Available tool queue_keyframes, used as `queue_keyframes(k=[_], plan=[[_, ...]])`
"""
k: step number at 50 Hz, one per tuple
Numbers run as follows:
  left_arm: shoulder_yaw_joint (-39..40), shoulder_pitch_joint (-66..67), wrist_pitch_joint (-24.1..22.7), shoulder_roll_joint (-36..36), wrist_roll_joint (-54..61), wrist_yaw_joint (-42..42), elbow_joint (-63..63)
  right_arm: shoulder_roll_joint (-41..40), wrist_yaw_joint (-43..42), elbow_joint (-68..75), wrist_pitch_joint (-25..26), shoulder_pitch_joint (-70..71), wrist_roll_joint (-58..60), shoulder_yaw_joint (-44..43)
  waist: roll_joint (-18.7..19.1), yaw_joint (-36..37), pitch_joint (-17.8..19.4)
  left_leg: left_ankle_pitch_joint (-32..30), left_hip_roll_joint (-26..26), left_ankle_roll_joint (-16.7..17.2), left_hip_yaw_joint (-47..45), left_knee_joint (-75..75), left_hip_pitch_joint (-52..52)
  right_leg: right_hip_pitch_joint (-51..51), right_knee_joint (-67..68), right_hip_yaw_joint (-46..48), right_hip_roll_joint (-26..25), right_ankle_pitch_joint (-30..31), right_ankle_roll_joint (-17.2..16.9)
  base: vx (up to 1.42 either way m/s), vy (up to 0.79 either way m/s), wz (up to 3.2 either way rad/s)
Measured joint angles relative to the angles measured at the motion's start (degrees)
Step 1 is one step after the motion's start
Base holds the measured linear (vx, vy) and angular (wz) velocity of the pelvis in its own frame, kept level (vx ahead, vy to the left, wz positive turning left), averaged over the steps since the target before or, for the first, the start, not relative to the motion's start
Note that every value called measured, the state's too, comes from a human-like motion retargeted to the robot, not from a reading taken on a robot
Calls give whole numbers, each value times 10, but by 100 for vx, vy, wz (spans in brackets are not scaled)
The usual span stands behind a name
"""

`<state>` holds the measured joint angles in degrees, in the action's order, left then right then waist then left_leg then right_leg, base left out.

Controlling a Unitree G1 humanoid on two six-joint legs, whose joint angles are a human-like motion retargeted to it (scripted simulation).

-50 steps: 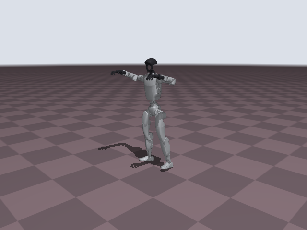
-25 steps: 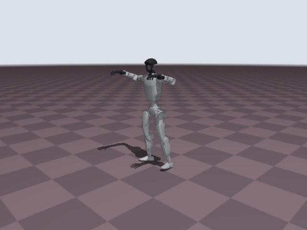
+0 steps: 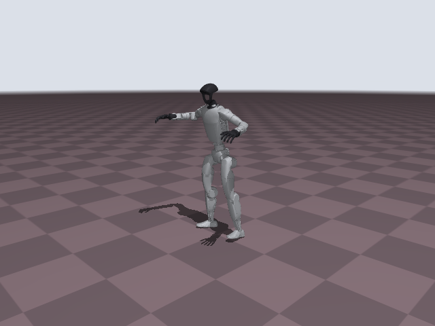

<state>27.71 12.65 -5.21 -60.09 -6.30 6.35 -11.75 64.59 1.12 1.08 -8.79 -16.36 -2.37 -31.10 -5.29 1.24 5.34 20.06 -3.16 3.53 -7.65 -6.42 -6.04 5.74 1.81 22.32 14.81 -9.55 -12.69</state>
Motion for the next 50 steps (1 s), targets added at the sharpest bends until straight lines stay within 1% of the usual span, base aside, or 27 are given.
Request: queue_keyframes(k=[5,9,12,15,18,20,22,25,27,28,32,35,38,42,45,47,50], plan=[[-97,-64,3,99,41,83,-127,-134,-96,89,-12,41,-65,95,-12,0,18,-6,5,2,10,5,-5,0,-2,10,4,2,11,-3,2,15],[-174,-130,26,195,104,109,-275,-252,-149,209,-3,77,-123,188,-22,6,27,-7,9,2,18,10,-8,0,-1,17,9,-4,15,-2,3,14],[-203,-180,49,274,169,98,-398,-333,-162,312,12,103,-157,246,-24,14,33,-5,9,2,23,13,-6,3,14,20,11,-10,18,-2,6,12],[-215,-225,73,343,240,65,-523,-400,-170,400,24,126,-178,289,-18,22,42,-2,2,1,26,15,-2,13,48,20,11,-8,20,-2,7,4],[-236,-255,96,394,292,16,-629,-448,-174,461,31,149,-192,327,-5,25,53,1,-11,-4,29,15,6,33,99,5,6,1,21,0,4,-2],[-262,-262,102,423,311,-12,-668,-473,-169,493,36,167,-201,351,4,23,62,3,-20,-7,31,15,12,49,128,-14,0,5,21,0,0,0],[-293,-254,95,452,320,-27,-670,-492,-156,521,41,185,-208,373,10,18,72,5,-25,-9,32,16,19,62,138,-36,-8,2,18,0,0,0],[-335,-229,76,486,316,-35,-632,-512,-128,558,51,208,-204,401,12,12,83,7,-23,-9,31,16,29,71,114,-60,-18,-8,13,7,-5,0],[-358,-213,65,499,288,-41,-604,-521,-107,579,58,218,-184,417,10,11,86,10,-18,-10,28,16,36,68,81,-64,-20,-9,16,11,-9,-2],[-371,-208,63,502,270,-42,-593,-524,-98,589,63,223,-173,425,9,12,86,11,-16,-12,27,15,38,67,65,-65,-21,-3,25,13,-11,-7],[-428,-217,65,495,160,-51,-585,-527,-81,611,74,240,-123,459,5,21,82,18,-6,-24,19,-1,39,57,21,-64,-19,21,29,14,-14,-13],[-471,-242,73,482,84,-63,-599,-522,-84,617,77,257,-105,470,8,22,76,21,-3,-31,13,-34,28,49,12,-63,-17,24,33,13,-17,-9],[-505,-270,80,473,56,-76,-608,-515,-101,619,78,282,-112,467,12,11,75,12,-3,-28,7,-93,6,39,18,-63,-9,11,41,13,-18,4],[-554,-318,86,471,44,-79,-626,-507,-133,615,72,324,-115,479,12,-14,78,-23,0,-11,12,-213,-39,21,36,-61,8,-15,53,13,-18,17],[-609,-370,92,478,11,-90,-656,-503,-138,604,67,354,-99,524,11,-30,75,-51,-1,9,27,-295,-72,9,55,-57,18,-35,59,14,-15,19],[-650,-412,101,486,-20,-117,-671,-500,-118,588,72,371,-85,567,13,-38,68,-48,-10,14,30,-314,-81,1,70,-52,21,-49,55,15,-11,21],[-709,-477,116,499,-63,-173,-672,-492,-56,546,90,395,-55,631,22,-51,51,-14,-43,0,13,-287,-77,-10,94,-38,18,-69,42,16,-8,29]])
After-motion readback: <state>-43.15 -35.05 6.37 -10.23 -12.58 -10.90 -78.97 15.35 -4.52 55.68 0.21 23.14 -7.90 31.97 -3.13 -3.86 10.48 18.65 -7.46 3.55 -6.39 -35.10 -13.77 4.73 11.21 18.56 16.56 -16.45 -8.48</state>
